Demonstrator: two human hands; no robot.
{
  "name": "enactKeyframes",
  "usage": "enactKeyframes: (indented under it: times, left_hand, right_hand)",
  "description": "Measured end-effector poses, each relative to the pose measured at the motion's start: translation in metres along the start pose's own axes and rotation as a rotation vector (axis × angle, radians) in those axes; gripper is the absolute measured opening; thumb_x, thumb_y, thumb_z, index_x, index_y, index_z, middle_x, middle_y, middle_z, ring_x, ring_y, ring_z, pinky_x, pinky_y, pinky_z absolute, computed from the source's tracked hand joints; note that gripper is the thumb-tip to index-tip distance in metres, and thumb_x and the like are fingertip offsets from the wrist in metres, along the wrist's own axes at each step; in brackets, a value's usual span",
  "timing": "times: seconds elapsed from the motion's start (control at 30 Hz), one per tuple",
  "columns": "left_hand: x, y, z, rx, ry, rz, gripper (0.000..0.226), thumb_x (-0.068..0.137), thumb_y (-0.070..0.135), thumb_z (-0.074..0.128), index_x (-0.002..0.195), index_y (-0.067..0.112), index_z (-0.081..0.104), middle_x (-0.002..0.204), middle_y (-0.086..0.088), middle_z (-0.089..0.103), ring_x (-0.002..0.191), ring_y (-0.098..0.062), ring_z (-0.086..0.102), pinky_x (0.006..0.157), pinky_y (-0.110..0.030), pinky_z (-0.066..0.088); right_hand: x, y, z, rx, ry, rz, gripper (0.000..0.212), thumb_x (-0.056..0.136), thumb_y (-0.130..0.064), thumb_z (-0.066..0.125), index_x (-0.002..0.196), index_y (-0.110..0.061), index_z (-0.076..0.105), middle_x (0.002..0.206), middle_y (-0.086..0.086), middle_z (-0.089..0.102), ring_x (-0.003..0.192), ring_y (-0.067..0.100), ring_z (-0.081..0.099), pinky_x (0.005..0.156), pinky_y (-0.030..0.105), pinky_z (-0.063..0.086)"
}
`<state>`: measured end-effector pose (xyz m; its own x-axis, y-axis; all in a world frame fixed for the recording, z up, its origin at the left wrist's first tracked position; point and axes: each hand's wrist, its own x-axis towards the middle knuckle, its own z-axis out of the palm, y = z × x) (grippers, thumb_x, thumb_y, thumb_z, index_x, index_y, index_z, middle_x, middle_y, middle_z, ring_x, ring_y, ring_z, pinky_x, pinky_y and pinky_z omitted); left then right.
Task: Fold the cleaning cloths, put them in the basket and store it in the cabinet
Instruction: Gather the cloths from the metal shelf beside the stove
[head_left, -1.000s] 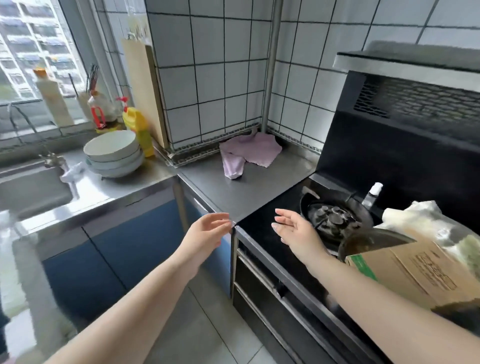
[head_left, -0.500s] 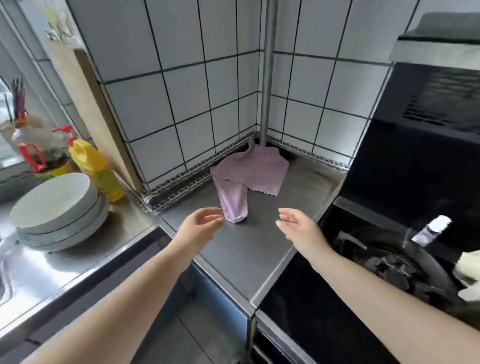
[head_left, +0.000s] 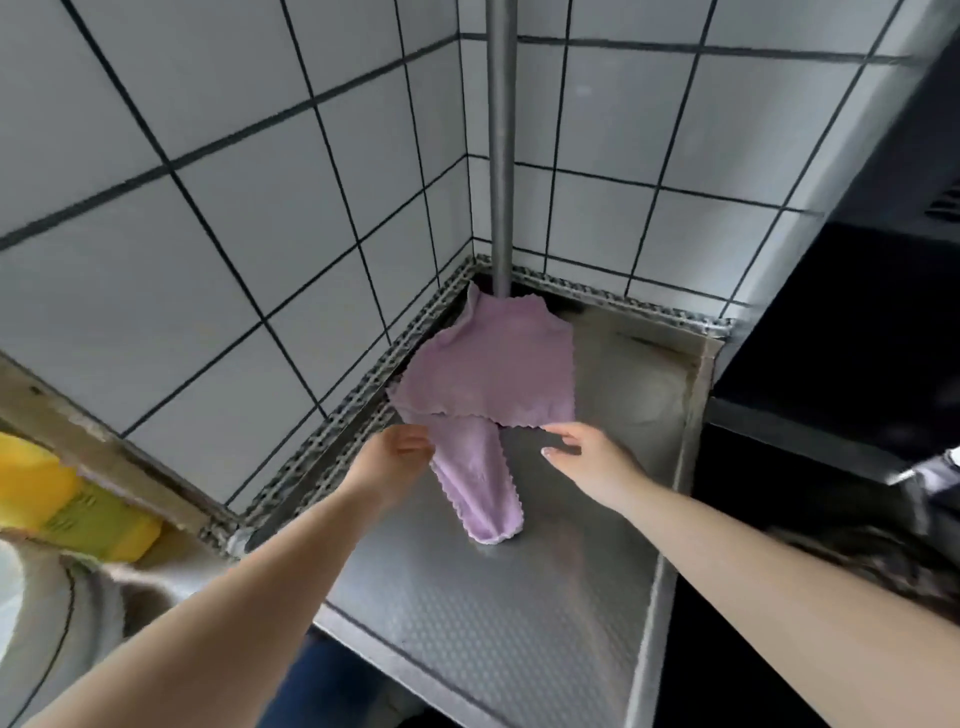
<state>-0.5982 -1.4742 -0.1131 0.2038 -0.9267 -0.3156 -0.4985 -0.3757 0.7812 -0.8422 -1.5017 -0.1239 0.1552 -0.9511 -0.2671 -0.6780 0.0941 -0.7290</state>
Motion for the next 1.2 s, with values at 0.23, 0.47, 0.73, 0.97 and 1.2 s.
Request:
enactKeyframes:
  times: [0.23, 0.47, 0.73, 0.97, 1.2]
  left_hand:
    - [0.103, -0.014, 0.001, 0.346, -0.197, 0.149, 0.033, 0.091, 0.014, 0.051, 0.124, 0.013, 0.058, 0.123, -0.002, 0.061, 0.111, -0.021, 0.057, 0.093, -0.026, 0.042]
    - [0.162, -0.040, 0.006, 0.538, -0.245, 0.368, 0.025, 0.076, 0.001, 0.057, 0.099, 0.009, 0.063, 0.098, -0.008, 0.060, 0.092, -0.030, 0.058, 0.078, -0.030, 0.044]
    - [0.180, -0.047, 0.011, 0.631, -0.159, 0.494, 0.031, 0.077, 0.014, 0.063, 0.109, 0.018, 0.065, 0.102, -0.007, 0.061, 0.096, -0.028, 0.057, 0.080, -0.036, 0.051]
    - [0.186, -0.039, 0.006, 0.713, -0.137, 0.540, 0.029, 0.085, 0.006, 0.053, 0.102, 0.025, 0.068, 0.099, 0.001, 0.067, 0.085, -0.021, 0.063, 0.072, -0.034, 0.053]
    - [0.182, -0.028, -0.004, 0.690, -0.091, 0.408, 0.027, 0.092, 0.015, 0.047, 0.105, 0.026, 0.068, 0.090, -0.002, 0.069, 0.077, -0.023, 0.062, 0.063, -0.028, 0.044]
  right_hand:
    - [0.057, 0.005, 0.024, -0.189, 0.071, 0.122, 0.039, 0.090, -0.028, 0.060, 0.128, -0.017, 0.057, 0.136, 0.000, 0.053, 0.120, 0.019, 0.053, 0.099, 0.028, 0.041]
    - [0.105, 0.014, 0.051, -0.336, 0.065, 0.113, 0.035, 0.086, -0.021, 0.062, 0.120, -0.013, 0.063, 0.124, 0.005, 0.059, 0.112, 0.024, 0.055, 0.093, 0.035, 0.045]
    - [0.130, 0.022, 0.067, -0.471, 0.227, 0.137, 0.023, 0.082, -0.024, 0.065, 0.104, -0.023, 0.071, 0.105, 0.004, 0.063, 0.103, 0.028, 0.056, 0.084, 0.034, 0.048]
    - [0.132, 0.021, 0.056, -0.554, 0.247, 0.100, 0.021, 0.089, -0.022, 0.053, 0.102, -0.019, 0.068, 0.102, 0.005, 0.066, 0.097, 0.028, 0.060, 0.078, 0.033, 0.048]
    - [0.101, 0.022, 0.028, -0.469, 0.323, 0.170, 0.007, 0.090, -0.015, 0.049, 0.095, -0.017, 0.055, 0.080, 0.011, 0.069, 0.076, 0.036, 0.063, 0.059, 0.032, 0.038]
